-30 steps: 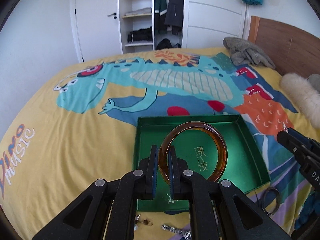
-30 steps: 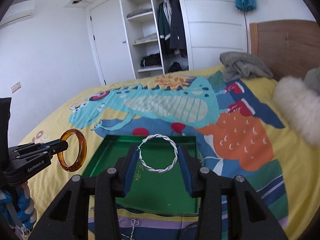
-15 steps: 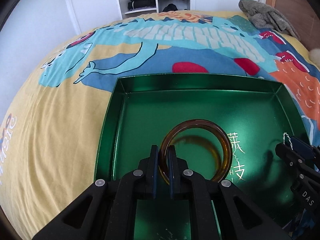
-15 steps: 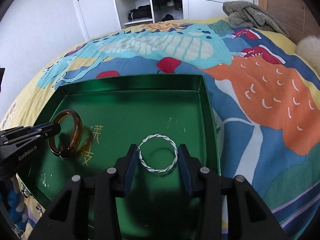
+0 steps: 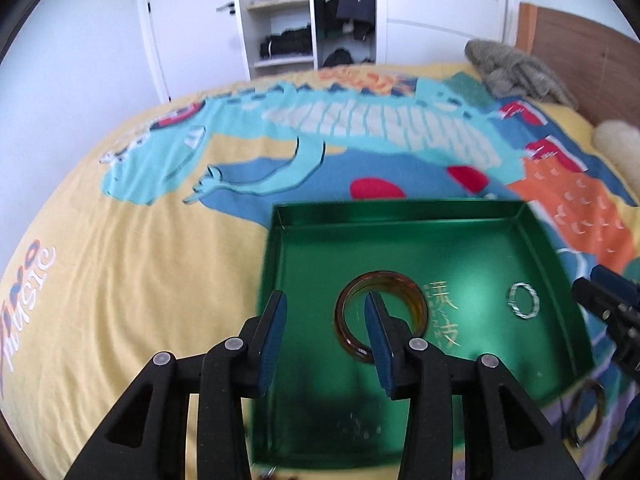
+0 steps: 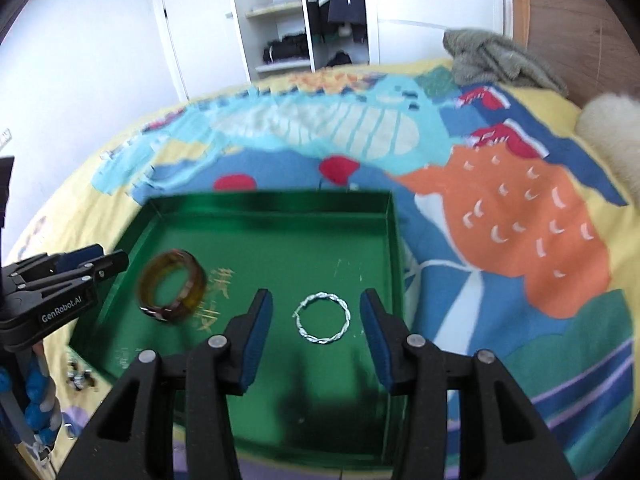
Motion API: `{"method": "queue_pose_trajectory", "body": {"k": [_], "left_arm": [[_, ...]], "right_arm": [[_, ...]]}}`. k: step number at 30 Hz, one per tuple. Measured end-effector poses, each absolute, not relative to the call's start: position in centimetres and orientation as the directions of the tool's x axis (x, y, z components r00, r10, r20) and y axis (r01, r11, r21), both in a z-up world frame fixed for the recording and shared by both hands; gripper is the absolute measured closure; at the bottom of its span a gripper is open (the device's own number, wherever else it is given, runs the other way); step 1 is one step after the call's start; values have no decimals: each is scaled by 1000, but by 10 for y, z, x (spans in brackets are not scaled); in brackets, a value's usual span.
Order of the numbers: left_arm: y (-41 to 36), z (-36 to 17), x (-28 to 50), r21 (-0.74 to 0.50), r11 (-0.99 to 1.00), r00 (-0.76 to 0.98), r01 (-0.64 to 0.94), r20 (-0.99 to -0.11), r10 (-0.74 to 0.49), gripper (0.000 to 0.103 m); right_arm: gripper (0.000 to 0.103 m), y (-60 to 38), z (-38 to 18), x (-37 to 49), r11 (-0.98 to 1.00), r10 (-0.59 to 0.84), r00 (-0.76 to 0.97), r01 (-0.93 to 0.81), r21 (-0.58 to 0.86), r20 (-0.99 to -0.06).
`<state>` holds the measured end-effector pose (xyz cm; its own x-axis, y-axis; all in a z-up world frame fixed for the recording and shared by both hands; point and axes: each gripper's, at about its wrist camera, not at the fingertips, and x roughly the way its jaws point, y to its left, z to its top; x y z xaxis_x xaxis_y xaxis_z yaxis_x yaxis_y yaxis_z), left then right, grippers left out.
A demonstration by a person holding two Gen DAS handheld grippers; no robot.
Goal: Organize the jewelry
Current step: 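Withdraw both tools from the tray toward the remaining jewelry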
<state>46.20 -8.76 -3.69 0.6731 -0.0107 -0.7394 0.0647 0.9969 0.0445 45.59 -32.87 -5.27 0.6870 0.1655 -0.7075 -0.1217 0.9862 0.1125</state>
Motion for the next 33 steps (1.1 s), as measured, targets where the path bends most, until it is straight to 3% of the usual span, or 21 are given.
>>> {"method": "queue_pose_trajectory", "body": {"k": [5, 9, 14, 23, 33], "left_arm": [[-74, 14, 405, 31, 996, 738, 79, -674, -38, 61], [-63, 50, 347, 30, 996, 783, 81, -621, -45, 51], [-52, 71, 283, 67, 994, 814, 85, -580, -30, 51], [-41, 56, 198, 96, 992, 812, 83, -583, -12, 51], [-57, 26, 165, 62, 993, 782, 100, -622, -40, 51]], "right_arm": [[59, -350, 10, 394, 976, 210, 770, -134, 170, -603], [59, -364, 56, 338, 973, 221, 819, -145, 181, -529], [59, -372, 87, 269, 977, 209, 843, -157, 145, -495], [59, -388, 76, 172, 975, 218, 834, -160, 155, -507], [60, -396, 50, 140, 968, 247, 813, -185, 169, -527]]}}
